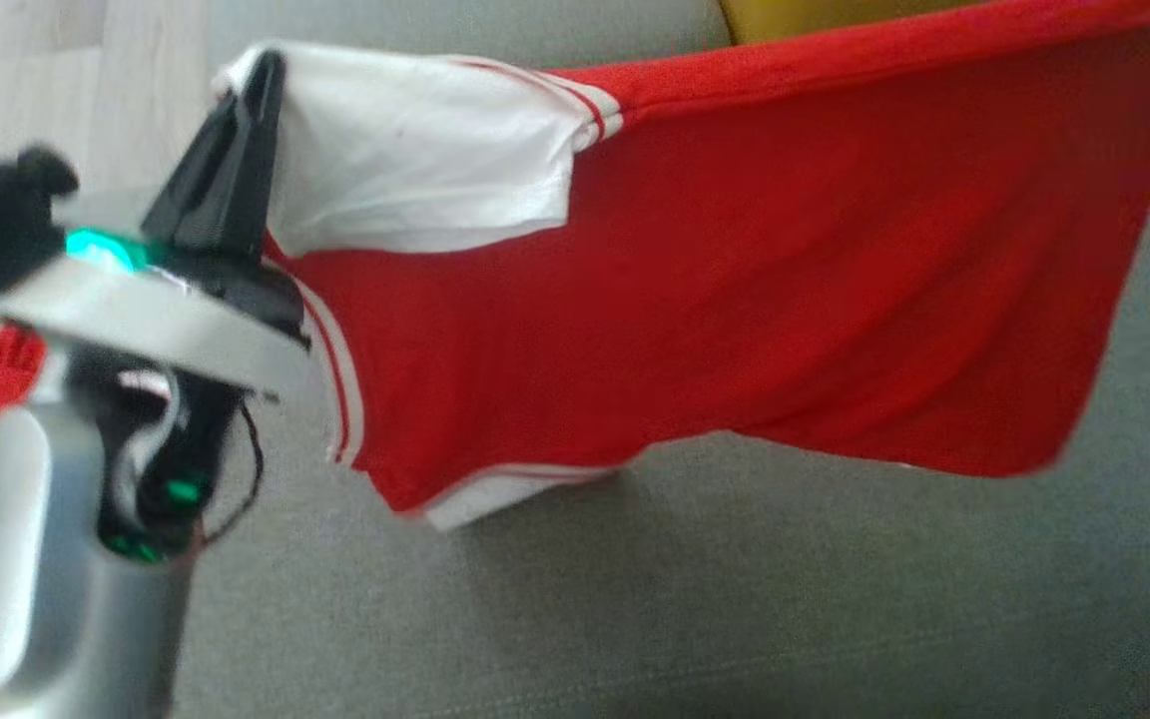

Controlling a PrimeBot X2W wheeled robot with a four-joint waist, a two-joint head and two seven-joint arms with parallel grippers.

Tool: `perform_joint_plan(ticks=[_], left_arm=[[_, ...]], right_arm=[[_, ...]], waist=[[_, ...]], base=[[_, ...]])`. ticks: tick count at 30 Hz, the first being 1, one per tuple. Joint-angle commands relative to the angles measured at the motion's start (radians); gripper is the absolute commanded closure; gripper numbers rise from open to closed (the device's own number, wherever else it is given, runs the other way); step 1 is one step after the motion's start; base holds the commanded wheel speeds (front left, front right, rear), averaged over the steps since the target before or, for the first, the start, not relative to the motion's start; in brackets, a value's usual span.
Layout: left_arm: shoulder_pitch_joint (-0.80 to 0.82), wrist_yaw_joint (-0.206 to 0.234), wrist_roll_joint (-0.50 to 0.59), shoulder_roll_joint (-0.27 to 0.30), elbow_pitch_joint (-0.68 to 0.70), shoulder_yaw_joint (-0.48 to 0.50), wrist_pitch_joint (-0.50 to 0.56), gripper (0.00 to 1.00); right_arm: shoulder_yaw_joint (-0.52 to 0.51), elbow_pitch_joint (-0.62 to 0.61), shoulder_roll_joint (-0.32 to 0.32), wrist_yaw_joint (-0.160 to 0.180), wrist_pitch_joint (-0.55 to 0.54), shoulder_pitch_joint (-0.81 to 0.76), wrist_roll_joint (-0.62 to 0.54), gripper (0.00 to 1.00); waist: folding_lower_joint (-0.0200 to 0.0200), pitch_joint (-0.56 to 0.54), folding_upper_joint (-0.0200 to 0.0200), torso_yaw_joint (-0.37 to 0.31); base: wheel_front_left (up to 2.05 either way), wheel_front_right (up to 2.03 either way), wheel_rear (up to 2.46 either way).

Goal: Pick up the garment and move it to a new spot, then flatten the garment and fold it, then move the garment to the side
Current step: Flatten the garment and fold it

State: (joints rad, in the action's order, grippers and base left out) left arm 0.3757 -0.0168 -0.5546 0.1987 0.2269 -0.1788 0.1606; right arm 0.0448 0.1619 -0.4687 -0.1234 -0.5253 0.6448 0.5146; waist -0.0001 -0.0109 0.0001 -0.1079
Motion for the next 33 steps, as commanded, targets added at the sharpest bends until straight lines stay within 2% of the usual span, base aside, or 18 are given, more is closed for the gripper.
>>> perform_joint_plan(ticks=[1,4,6,9,12,15,16,19,23,28,33], left_arm=[[0.101,0.005,0.01,0.047,0.04,0.035,0.027,1.0],[0.223,0.001,0.016,0.068,0.016,0.021,0.1,1.0],[0.34,-0.009,0.017,0.072,-0.031,0.009,0.14,1.0],[0.561,-0.029,0.037,0.079,-0.149,-0.003,0.17,1.0],[0.788,-0.032,0.065,0.061,-0.311,0.003,0.131,1.0],[0.986,-0.034,0.111,0.039,-0.474,0.004,0.024,1.0],[1.092,-0.036,0.128,0.023,-0.57,0.007,-0.051,1.0],[1.21,-0.047,0.147,0.004,-0.686,0.003,-0.153,1.0],[1.274,-0.075,0.164,-0.006,-0.8,-0.027,-0.25,1.0],[1.225,-0.098,0.167,-0.011,-0.902,-0.079,-0.309,1.0],[1.071,-0.11,0.161,-0.017,-0.97,-0.16,-0.342,1.0]], right_arm=[[-0.006,-0.053,0.016,-0.007,-0.03,0.033,-0.015,1.0],[-0.057,-0.085,0.079,-0.007,-0.102,0.1,-0.029,1.0],[-0.065,-0.079,0.097,-0.007,-0.13,0.179,-0.058,1.0],[-0.058,-0.025,0.124,-0.007,-0.113,0.351,-0.102,1.0],[-0.033,0.082,0.141,-0.007,-0.018,0.544,-0.144,1.0],[-0.001,0.207,0.136,-0.007,0.12,0.708,-0.185,1.0],[-0.008,0.289,0.139,-0.007,0.231,0.8,-0.216,1.0],[-0.025,0.398,0.145,-0.007,0.409,0.902,-0.264,1.0],[-0.042,0.542,0.17,-0.007,0.581,0.941,-0.297,1.0],[-0.018,0.7,0.195,-0.007,0.656,0.886,-0.264,1.0],[0.021,0.818,0.219,-0.007,0.7,0.759,-0.192,1.0]], waist=[[0.0001,0.035,-0.0001,-0.004],[0.0001,0.126,-0.0001,-0.009],[0.0001,0.211,-0.0001,-0.008],[0.0001,0.357,-0.0001,-0.004],[0.0001,0.467,-0.0001,0.006],[0.0001,0.527,-0.0001,0.024],[0.0001,0.55,-0.0001,0.033],[0.0001,0.571,-0.0001,0.046],[0.0001,0.579,-0.0001,0.056],[0.0001,0.581,-0.0001,0.069],[0.0001,0.548,-0.0001,0.081]], base=[[0.0,0.0,0.0],[0.0,0.0,0.0],[0.0,0.0,0.0],[0.0,0.0,0.0],[0.0,0.0,0.0],[0.0,0.0,0.0],[0.0,0.0,0.0],[0.0,0.0,0.0],[0.0,0.0,0.0],[0.0,0.0,0.0],[0.0,0.0,0.0]])
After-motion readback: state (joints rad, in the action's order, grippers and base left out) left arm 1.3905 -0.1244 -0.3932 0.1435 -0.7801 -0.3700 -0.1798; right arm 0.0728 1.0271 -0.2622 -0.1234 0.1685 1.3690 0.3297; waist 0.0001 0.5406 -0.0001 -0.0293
